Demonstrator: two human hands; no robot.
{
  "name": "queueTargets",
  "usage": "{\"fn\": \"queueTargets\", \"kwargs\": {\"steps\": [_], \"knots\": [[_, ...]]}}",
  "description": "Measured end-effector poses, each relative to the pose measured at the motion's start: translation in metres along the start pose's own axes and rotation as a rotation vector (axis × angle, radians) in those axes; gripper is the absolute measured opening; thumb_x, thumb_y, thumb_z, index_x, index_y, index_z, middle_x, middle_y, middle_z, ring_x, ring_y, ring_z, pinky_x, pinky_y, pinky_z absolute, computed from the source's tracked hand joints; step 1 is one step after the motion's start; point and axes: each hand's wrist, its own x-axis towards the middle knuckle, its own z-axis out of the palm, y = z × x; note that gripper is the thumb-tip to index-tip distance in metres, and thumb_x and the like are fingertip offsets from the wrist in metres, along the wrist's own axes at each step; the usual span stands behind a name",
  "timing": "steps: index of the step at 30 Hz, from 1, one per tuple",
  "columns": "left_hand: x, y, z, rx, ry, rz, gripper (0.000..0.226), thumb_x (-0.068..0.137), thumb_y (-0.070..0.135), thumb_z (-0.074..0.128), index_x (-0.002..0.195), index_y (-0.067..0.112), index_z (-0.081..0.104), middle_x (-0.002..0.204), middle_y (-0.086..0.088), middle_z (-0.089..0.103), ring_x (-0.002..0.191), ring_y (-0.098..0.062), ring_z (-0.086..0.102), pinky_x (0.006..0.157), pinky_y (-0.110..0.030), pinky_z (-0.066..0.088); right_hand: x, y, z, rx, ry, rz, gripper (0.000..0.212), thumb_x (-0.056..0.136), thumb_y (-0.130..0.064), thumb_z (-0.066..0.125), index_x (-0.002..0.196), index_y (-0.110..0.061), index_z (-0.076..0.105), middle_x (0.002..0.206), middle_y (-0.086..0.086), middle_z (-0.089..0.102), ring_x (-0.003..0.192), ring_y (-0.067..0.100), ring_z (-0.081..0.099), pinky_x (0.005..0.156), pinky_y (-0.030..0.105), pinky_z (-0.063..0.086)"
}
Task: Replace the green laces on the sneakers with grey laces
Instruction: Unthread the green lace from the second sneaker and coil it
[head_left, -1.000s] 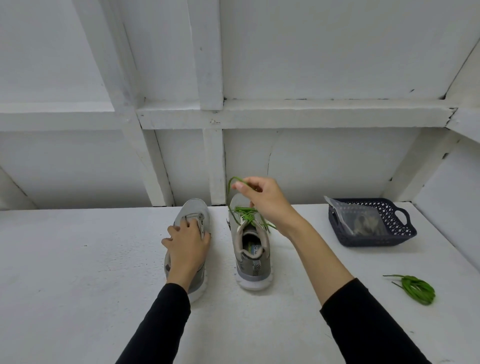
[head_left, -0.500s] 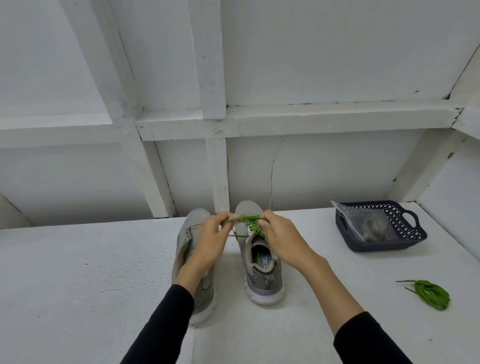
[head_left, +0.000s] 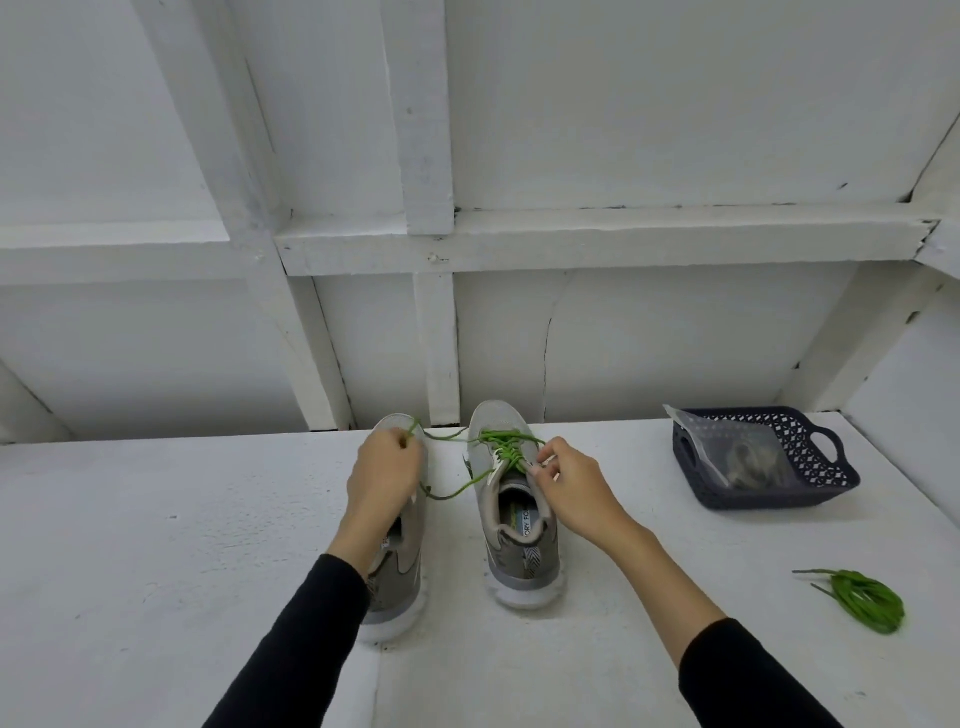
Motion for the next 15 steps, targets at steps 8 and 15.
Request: {"fn": "queueTargets", "kwargs": {"steps": [8, 15], "knots": [[-0.036, 0.012, 0.058, 0.268, 0.192, 0.487, 0.021, 0.094, 0.026, 0.057, 0.111, 0.015, 0.065, 0.113, -0.006, 0.058, 0.104, -0.028, 0.049, 0.085, -0.038, 0.04, -0.003, 0.007, 0.003, -0.124, 0.088, -0.125, 0.016, 0.093, -0.029, 0.059, 0.089, -0.016, 0.052, 0.088, 0.001, 0.059, 0.079, 0.016, 0.054, 0.068, 0.029, 0.046], [-0.034, 0.015, 0.063, 0.031, -0.011, 0.404, 0.022, 0.093, 0.038, 0.06, 0.09, 0.019, 0.069, 0.088, 0.005, 0.061, 0.078, -0.013, 0.059, 0.07, -0.033, 0.05, -0.004, 0.008, 0.011, -0.161, 0.203, -0.129, 0.02, 0.092, -0.028, 0.061, 0.083, -0.011, 0.057, 0.077, 0.002, 0.06, 0.071, 0.018, 0.055, 0.061, 0.03, 0.044]]}}
